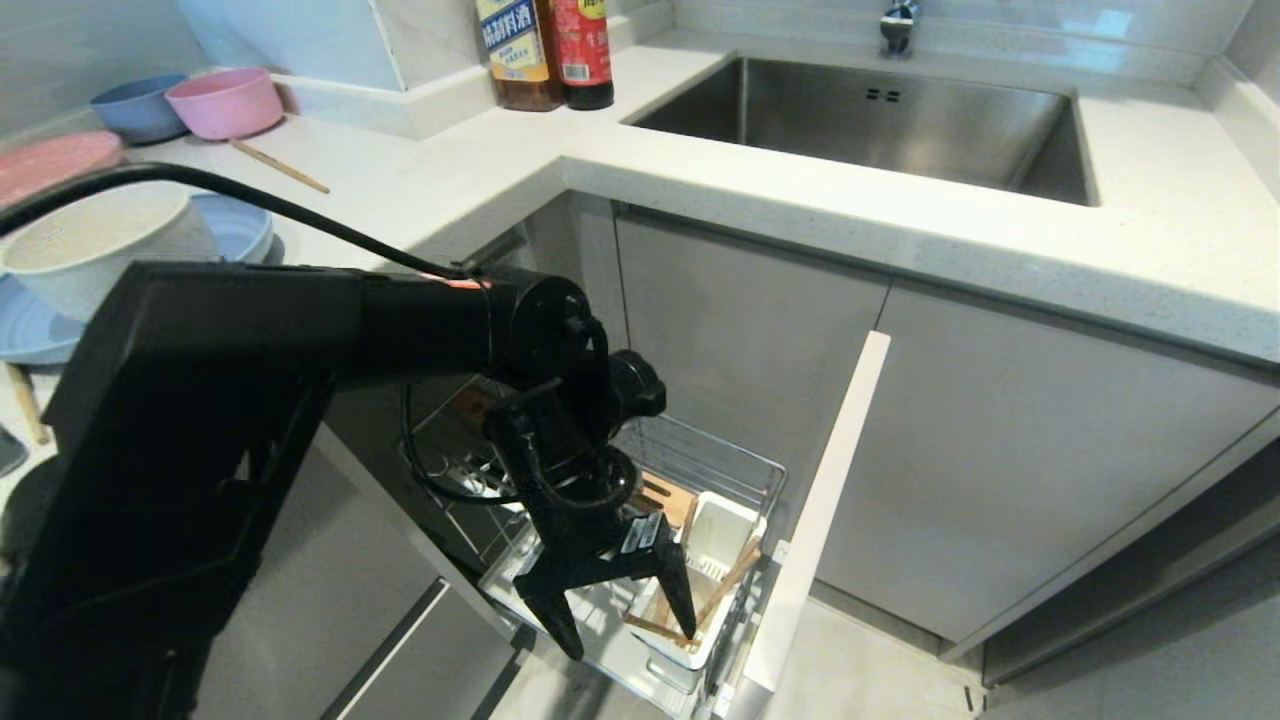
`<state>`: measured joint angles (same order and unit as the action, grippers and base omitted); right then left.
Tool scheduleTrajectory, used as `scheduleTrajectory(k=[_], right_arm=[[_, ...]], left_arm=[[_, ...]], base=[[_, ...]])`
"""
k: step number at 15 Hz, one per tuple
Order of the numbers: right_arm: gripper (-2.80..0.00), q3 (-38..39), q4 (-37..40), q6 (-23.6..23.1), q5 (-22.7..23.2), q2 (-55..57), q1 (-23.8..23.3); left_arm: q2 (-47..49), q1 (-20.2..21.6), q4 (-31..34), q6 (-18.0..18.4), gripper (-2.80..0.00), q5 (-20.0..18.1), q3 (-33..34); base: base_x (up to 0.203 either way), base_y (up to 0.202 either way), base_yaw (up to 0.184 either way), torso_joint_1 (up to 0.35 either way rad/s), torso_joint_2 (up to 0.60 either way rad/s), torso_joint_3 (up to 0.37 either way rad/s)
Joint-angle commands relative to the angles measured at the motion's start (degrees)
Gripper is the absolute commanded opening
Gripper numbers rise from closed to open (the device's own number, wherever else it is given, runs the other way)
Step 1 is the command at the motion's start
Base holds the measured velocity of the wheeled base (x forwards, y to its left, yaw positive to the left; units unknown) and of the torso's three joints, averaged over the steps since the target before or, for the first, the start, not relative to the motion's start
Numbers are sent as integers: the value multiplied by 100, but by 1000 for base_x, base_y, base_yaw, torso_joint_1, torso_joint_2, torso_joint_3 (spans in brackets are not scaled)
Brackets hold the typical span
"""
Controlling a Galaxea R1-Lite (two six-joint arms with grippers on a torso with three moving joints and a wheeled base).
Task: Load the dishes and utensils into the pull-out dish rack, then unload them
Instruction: Take the chopsticks out of the cupboard
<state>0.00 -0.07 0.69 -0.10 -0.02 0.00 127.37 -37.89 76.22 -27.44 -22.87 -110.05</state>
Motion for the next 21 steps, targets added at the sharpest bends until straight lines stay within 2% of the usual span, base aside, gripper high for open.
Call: scheduleTrajectory(k=[1, 4, 9, 20, 21], right_arm=[[-280, 9, -1, 1, 1, 2, 0], [-280, 9, -1, 1, 1, 2, 0], [-280, 9, -1, 1, 1, 2, 0], [-280, 9, -1, 1, 1, 2, 0], [-280, 9, -1, 1, 1, 2, 0]], left_arm=[[243, 23, 39, -7, 0, -16, -3], [415, 145, 55, 124, 0, -36, -66], [639, 238, 25, 248, 0, -350, -87], [701, 247, -142, 195, 0, -315, -87], [701, 247, -142, 195, -280, -315, -87]], base=[[0, 0, 0, 0, 0, 0], [0, 0, 0, 0, 0, 0], [0, 0, 0, 0, 0, 0], [0, 0, 0, 0, 0, 0], [0, 0, 0, 0, 0, 0]])
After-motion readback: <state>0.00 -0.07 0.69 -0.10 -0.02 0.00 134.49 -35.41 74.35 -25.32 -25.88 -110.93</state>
